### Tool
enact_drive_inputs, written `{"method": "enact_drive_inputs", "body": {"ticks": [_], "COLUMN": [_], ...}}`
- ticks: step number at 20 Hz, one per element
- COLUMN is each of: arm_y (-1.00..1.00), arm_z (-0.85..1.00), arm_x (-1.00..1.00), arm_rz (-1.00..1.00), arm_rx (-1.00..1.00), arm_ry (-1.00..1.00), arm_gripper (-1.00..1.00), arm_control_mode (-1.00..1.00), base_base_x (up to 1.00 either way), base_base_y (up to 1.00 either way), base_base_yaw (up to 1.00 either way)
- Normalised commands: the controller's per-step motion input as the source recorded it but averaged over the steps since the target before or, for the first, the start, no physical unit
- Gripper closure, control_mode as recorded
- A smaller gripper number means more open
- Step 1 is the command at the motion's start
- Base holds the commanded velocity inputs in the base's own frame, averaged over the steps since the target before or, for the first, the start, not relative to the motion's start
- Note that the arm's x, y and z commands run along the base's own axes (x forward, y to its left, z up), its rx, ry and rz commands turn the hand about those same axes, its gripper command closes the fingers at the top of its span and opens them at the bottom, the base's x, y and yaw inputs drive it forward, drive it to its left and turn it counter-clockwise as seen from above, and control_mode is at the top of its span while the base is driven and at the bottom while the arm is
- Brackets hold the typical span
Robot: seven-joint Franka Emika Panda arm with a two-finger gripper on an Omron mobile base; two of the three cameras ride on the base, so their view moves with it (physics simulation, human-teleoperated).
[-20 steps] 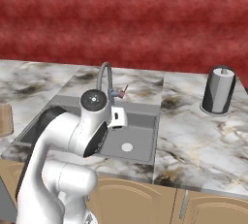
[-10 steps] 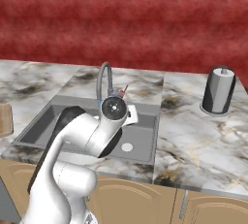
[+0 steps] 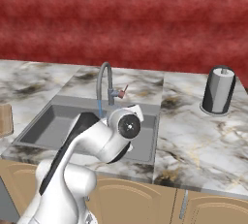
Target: Pick the orange from the sink and place it on the cutting board to airdry. Then turn off the sink faucet.
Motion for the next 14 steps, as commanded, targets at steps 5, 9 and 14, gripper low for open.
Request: {"method": "enact_drive_inputs", "body": {"ticks": [5,9,14], "arm_y": [-0.08,-0.08,-0.23], "arm_z": [0.0,0.0,0.0], "arm_x": [0.37,0.47,0.47], "arm_rz": [0.16,0.14,0.12], "arm_rx": [0.0,0.01,0.02], "arm_ry": [-0.25,-0.18,-0.1], "arm_gripper": [-1.0,-1.0,-1.0], "arm_control_mode": [-1.0,-1.0,-1.0], "base_base_x": [0.0,0.0,0.0], "base_base_y": [0.0,0.0,0.0], "base_base_yaw": [0.0,0.0,0.0]}}
